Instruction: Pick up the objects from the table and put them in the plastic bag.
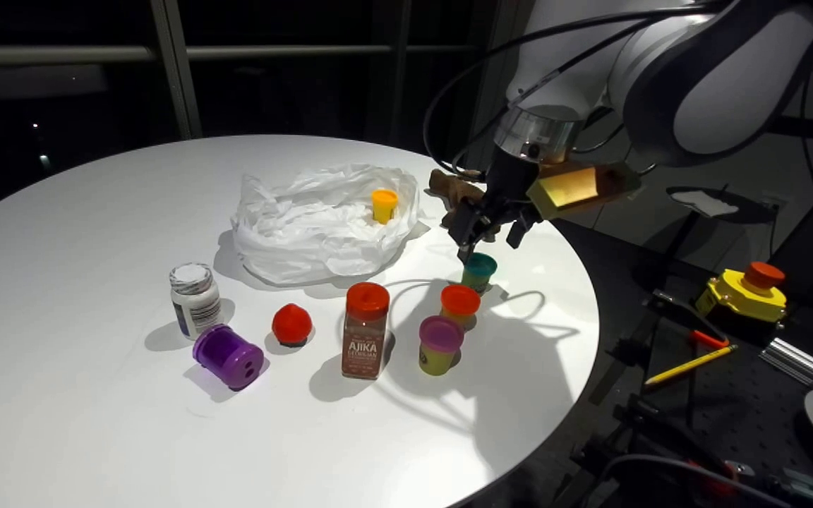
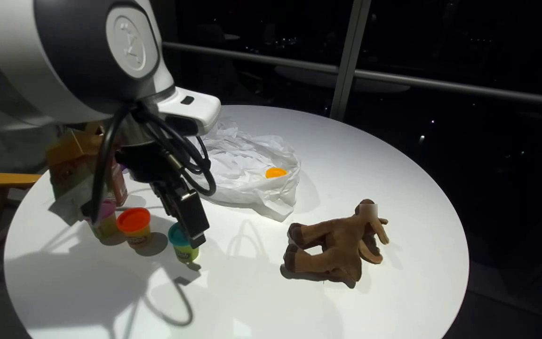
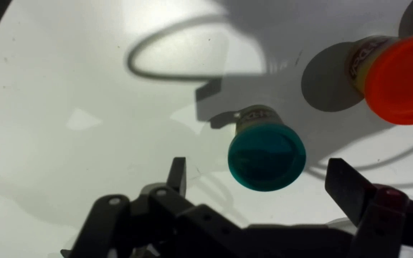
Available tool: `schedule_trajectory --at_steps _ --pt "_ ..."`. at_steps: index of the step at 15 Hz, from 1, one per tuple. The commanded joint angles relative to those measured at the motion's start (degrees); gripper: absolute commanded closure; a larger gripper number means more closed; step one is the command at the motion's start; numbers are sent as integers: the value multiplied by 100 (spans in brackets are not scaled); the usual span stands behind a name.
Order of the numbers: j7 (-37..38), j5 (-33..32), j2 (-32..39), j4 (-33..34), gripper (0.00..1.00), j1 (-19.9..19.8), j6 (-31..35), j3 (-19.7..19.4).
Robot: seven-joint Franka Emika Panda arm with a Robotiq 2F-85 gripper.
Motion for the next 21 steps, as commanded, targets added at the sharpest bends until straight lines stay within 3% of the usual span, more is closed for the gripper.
schedule_trajectory --at_steps 1,4,5,7,12,17,21 --pt "-89 115 424 244 0 -46 94 100" --pt "-219 321 614 333 0 -173 36 273" --pt "-255 393 628 343 23 -220 49 341" --pt "-292 474 642 365 34 -297 66 425" --pt "-182 472 278 264 72 -378 -25 387" --pt "-192 500 -667 378 76 -375 -800 411" --pt "-377 615 -656 1408 76 -296 -1614 537"
